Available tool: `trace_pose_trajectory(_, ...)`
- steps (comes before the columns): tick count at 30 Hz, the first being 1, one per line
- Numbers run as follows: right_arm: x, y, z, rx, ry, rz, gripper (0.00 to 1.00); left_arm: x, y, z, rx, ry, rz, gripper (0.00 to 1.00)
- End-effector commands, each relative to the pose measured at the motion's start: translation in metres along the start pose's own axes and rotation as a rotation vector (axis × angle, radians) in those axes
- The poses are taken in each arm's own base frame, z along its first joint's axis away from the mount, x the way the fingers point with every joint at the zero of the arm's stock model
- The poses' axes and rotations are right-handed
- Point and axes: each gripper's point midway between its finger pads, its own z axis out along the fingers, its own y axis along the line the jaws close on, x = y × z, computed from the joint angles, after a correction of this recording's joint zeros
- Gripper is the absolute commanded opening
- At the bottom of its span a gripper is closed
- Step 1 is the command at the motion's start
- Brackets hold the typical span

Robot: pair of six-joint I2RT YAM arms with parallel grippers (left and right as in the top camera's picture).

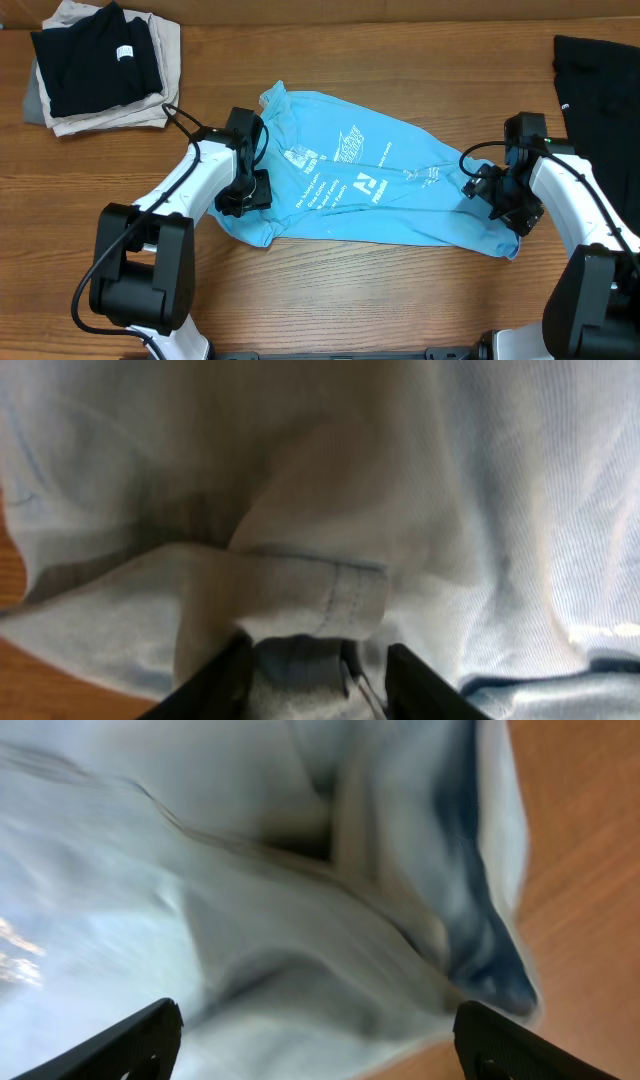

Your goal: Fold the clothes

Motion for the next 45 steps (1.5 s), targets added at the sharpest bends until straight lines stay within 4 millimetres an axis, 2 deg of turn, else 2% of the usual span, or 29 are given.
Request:
trace_pose_trajectory(1, -0.013, 0.01, -0.005, -0.046, -0.055, -0.014, 0.89, 0.0, 0.0, 0.007, 0.005, 0.011, 0.007, 0.38)
trace_pose_trajectory(4, -0.023, 0.023, -0.013, -0.103, -0.086, -0.016, 0.89, -0.004, -0.001, 0.007, 0.01, -0.006, 0.007, 0.31)
trace_pose_trajectory(9, -0.042, 0.05, -0.033, -0.221, -0.143, -0.069, 0.89, -0.006, -0.002, 0.007, 0.013, -0.011, 0.003, 0.3)
trace_pose_trajectory(13, -0.052, 0.06, -0.036, -0.261, -0.183, -0.075, 0.89, -0.006, -0.002, 0.007, 0.013, -0.011, -0.004, 0.28)
trace_pose_trajectory(16, -0.055, 0.062, -0.033, -0.265, -0.19, -0.079, 0.88, -0.006, -0.002, 0.007, 0.013, -0.011, -0.007, 0.19)
trace_pose_trajectory(19, -0.057, 0.065, -0.024, -0.255, -0.184, -0.116, 0.88, -0.005, -0.002, 0.007, 0.012, -0.008, -0.009, 0.04)
trace_pose_trajectory(24, -0.057, 0.074, -0.006, -0.263, -0.16, -0.168, 0.85, 0.001, -0.001, 0.007, 0.015, 0.02, -0.009, 0.04)
trace_pose_trajectory(30, -0.058, 0.091, -0.007, -0.25, -0.223, -0.252, 0.82, 0.002, -0.001, 0.007, 0.014, 0.023, -0.009, 0.04)
trace_pose_trajectory(35, -0.064, 0.08, 0.005, -0.106, -0.278, -0.235, 0.73, 0.003, -0.001, 0.007, 0.013, 0.027, -0.01, 0.04)
trace_pose_trajectory(42, -0.063, 0.077, 0.022, -0.07, -0.251, -0.222, 0.71, 0.004, -0.001, 0.007, 0.011, 0.03, -0.009, 0.04)
trace_pose_trajectory(45, -0.065, 0.077, 0.023, -0.066, -0.258, -0.221, 0.64, 0.003, 0.0, 0.007, 0.008, 0.027, -0.009, 0.04)
